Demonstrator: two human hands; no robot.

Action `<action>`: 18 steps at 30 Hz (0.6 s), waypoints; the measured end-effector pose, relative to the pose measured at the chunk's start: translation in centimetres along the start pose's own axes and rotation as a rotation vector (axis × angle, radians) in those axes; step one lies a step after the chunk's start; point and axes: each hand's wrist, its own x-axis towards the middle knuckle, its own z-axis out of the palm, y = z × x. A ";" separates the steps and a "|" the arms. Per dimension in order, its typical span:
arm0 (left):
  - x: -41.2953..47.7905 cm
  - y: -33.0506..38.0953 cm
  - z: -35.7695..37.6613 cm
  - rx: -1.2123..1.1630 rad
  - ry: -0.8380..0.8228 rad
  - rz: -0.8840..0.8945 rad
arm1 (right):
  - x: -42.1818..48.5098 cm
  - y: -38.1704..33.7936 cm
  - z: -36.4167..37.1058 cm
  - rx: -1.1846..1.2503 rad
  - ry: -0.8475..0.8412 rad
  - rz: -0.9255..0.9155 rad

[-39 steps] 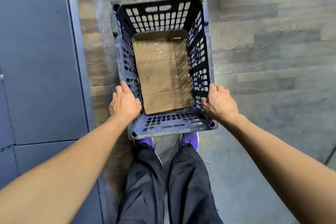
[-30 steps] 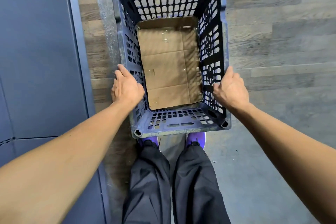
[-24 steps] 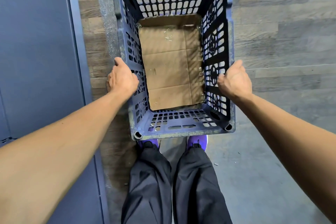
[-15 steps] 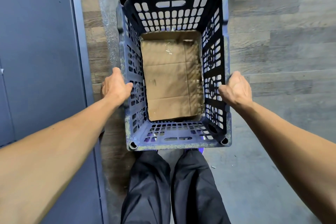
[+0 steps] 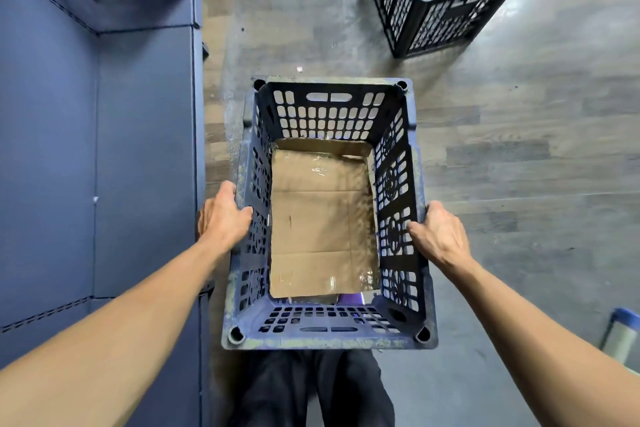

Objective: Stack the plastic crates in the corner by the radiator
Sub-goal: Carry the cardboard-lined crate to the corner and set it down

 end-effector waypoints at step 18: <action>-8.7 10.9 -21.7 -0.115 0.219 0.136 | -8.7 -8.6 -21.5 -0.006 0.219 -0.145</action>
